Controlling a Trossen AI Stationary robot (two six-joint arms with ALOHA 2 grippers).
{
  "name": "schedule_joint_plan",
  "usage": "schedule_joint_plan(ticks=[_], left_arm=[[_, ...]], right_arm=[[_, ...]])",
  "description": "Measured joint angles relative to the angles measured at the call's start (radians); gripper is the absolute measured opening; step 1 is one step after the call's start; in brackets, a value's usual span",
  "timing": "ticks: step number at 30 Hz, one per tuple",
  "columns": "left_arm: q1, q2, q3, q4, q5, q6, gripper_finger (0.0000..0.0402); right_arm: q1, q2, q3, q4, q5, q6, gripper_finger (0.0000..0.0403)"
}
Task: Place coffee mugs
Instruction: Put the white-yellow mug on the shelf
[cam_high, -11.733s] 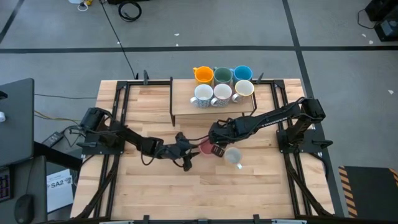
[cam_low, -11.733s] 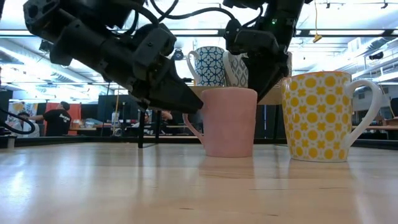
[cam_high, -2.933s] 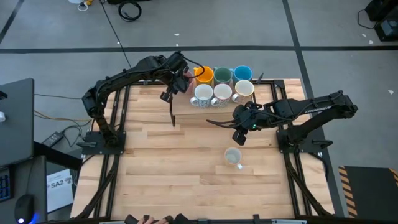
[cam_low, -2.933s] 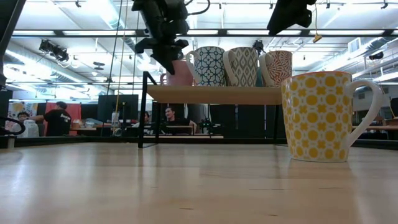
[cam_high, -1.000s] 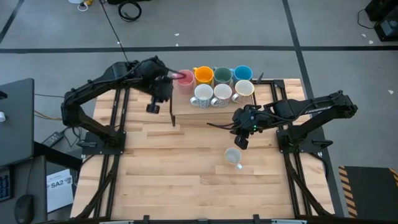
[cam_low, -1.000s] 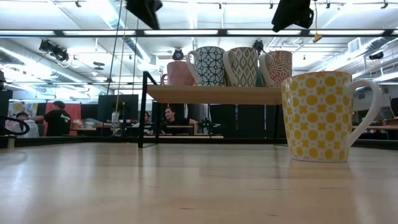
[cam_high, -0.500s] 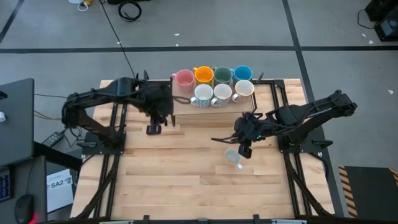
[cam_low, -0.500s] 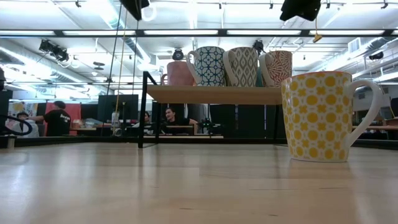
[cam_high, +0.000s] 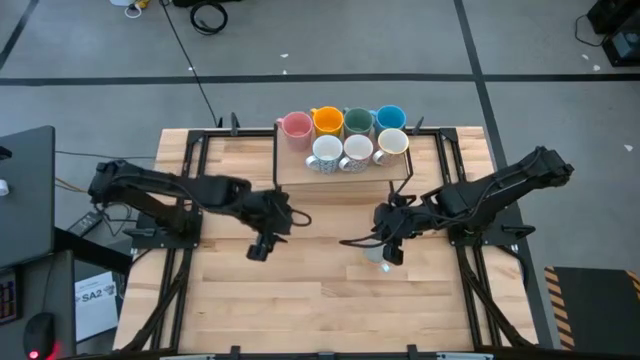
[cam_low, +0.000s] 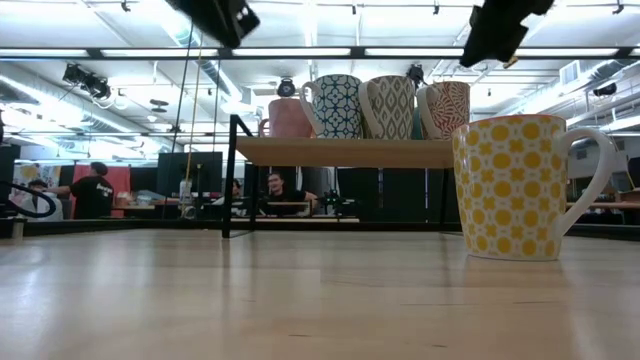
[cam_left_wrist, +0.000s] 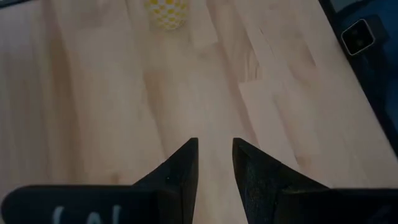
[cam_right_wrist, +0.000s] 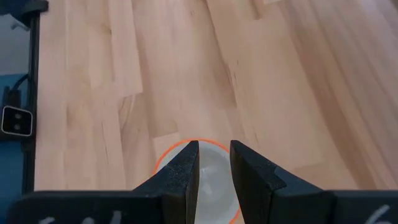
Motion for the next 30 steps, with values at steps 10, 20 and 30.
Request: schedule_joint_plan(ticks=[10, 20, 30], left_arm=[[-0.013, 0.005, -0.309, 0.451, 0.0, -0.101, 0.0105], [-0.013, 0.005, -0.358, 0.555, 0.0, -0.103, 0.0105], [-0.013, 0.005, -0.358, 0.596, 0.0, -0.101, 0.0105]], right_arm=[[0.0, 0.0, -0.122, 0.033, -0.026, 0.009, 0.0096], [-0.012, 0.0, -0.259, 0.216, -0.025, 0.009, 0.0096], [-0.024, 0.0, -0.308, 0.286, -0.023, 0.004, 0.0096]])
